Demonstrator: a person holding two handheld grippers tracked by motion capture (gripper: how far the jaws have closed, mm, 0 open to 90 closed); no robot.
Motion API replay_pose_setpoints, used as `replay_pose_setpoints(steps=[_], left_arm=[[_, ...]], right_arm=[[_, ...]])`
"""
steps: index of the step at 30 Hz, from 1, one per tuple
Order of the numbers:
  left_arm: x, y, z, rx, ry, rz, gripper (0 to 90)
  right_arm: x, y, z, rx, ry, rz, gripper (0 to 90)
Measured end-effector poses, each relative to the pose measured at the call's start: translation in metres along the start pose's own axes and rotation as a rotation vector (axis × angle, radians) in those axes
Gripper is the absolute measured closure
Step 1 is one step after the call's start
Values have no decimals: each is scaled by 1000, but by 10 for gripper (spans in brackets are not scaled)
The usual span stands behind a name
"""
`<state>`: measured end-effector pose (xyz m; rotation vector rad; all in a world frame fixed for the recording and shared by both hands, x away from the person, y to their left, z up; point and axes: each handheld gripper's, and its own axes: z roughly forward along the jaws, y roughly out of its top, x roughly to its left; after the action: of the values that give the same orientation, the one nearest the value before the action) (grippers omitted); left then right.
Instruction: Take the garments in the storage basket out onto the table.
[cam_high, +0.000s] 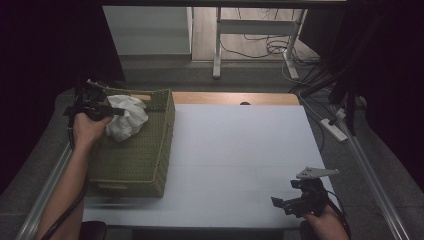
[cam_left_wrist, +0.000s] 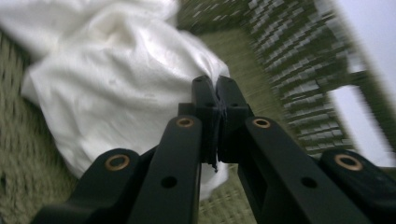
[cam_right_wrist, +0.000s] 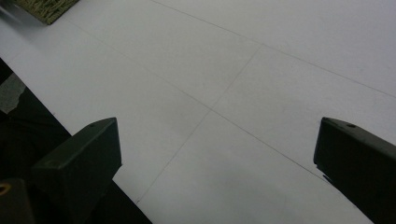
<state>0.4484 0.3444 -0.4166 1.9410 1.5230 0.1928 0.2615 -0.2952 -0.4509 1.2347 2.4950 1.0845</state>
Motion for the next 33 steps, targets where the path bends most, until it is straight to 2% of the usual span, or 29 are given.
replay_pose_setpoints(steps=[1, 2, 7, 9, 15, 16, 17, 20, 21, 22, 23, 25, 26, 28, 30, 32, 33], left_arm=[[-8, 4, -8, -22, -22, 31, 878], [-8, 4, -8, -22, -22, 31, 878], [-28, 16, -27, -72, -95, 68, 879], [-30, 18, -30, -80, -108, 76, 879], [-44, 29, -50, -138, -189, 97, 880], [-49, 33, -57, -153, -213, 107, 880], [-49, 33, -57, -153, -213, 107, 880], [-62, 40, -67, -174, -243, 132, 881], [-62, 40, -67, -174, -243, 132, 881], [-69, 44, -71, -178, -254, 152, 882], [-69, 44, -71, -178, -254, 152, 882], [-77, 48, -75, -185, -265, 171, 882], [-85, 52, -78, -194, -277, 188, 882], [-89, 55, -80, -201, -285, 194, 882], [-101, 62, -85, -216, -310, 219, 883], [-106, 65, -87, -219, -318, 228, 882], [-114, 70, -90, -227, -331, 247, 883]], right_arm=[[0, 0, 0, 0, 0, 0, 10], [0, 0, 0, 0, -1, -1, 10], [0, 0, 0, 2, 0, -2, 10], [0, 0, 0, 2, 0, -2, 10], [0, 0, 0, 5, 0, -2, 10], [1, 0, 0, 9, -1, -2, 10], [1, 0, 0, 9, -1, -2, 10], [1, 0, 1, 10, -2, -3, 10], [1, 0, 1, 10, -2, -3, 10], [1, 0, 1, 11, -2, -4, 10], [1, 0, 1, 11, -2, -4, 10], [1, 0, 1, 11, -2, -3, 10], [1, 0, 1, 11, -1, -4, 10], [1, 0, 1, 11, -1, -4, 10], [1, 0, 1, 10, -1, -4, 10], [1, 0, 0, 10, -1, -3, 10], [0, 0, 0, 10, 0, -3, 10]])
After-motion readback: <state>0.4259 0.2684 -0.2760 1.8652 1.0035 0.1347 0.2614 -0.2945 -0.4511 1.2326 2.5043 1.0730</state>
